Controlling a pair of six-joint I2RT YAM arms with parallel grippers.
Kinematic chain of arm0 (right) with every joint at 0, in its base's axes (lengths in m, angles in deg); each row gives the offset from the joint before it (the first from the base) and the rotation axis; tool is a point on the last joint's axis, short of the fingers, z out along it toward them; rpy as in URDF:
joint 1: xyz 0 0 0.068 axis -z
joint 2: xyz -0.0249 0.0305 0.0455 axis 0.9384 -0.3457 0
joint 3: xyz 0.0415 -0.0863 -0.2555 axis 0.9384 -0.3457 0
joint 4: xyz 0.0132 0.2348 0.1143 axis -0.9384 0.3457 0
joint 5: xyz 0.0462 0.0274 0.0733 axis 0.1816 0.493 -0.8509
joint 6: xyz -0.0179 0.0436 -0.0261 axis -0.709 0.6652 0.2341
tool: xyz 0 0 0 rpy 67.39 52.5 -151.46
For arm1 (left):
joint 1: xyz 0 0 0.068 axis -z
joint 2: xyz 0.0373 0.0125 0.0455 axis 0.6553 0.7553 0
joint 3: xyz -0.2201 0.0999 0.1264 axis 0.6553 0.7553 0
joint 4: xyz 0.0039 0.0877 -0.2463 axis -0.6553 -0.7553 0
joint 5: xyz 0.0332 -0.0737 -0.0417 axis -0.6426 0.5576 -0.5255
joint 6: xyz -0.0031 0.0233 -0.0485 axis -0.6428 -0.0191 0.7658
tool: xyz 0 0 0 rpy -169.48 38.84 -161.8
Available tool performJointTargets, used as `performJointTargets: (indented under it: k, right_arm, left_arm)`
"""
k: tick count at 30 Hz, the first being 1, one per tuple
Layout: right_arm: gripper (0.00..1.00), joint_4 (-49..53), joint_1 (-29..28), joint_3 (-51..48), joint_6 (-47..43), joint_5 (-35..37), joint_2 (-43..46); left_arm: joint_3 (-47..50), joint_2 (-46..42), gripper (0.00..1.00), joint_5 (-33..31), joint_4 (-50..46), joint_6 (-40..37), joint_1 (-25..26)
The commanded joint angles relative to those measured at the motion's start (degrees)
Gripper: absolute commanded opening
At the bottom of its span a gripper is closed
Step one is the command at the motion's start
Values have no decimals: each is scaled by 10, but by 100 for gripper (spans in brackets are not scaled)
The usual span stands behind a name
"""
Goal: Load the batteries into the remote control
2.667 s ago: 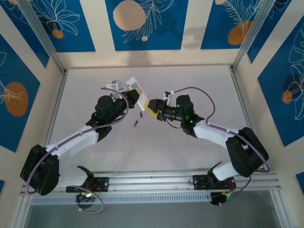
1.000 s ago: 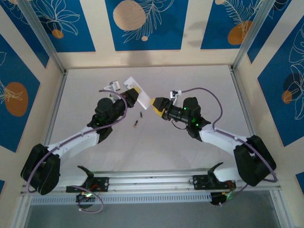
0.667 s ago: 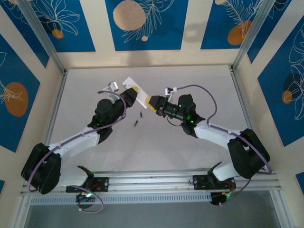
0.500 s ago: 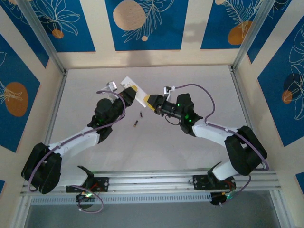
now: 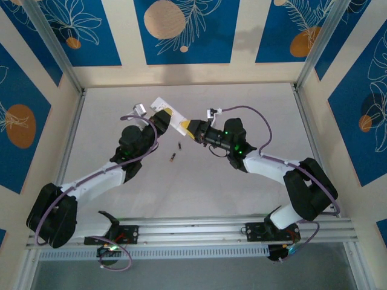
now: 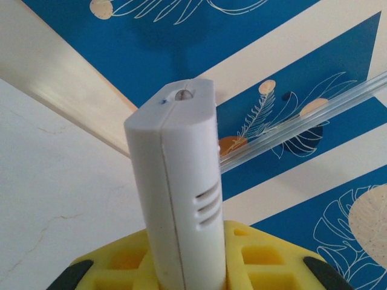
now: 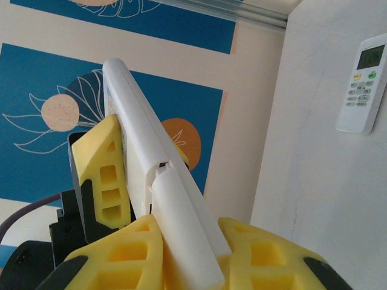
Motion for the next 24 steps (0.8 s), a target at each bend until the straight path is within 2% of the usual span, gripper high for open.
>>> performJointTargets:
  k: [1,5,9,15,20,24]
  right_arm:
    - [14,42,13,-49,-19,-10,-3]
    - [13,28,22,-96,-18,-31,19]
    - [18,81,28,-115,-50,-37,64]
    - [16,157,34,-124,-104,-37,116]
    - [27,174,38,-139,-111,-46,128]
    - [18,162,38,-144,-111,-56,122]
  left_arm:
    - [-5,-27,0,5,13,-43,-27]
    - [-11,-35,0,19,12,-39,-62]
    - [-17,-36,0,25,-2,-54,-71]
    - [-2,-20,0,40,14,-36,-71]
    - [13,-8,0,48,17,-38,-70]
    - [12,8,0,65,28,-32,-65]
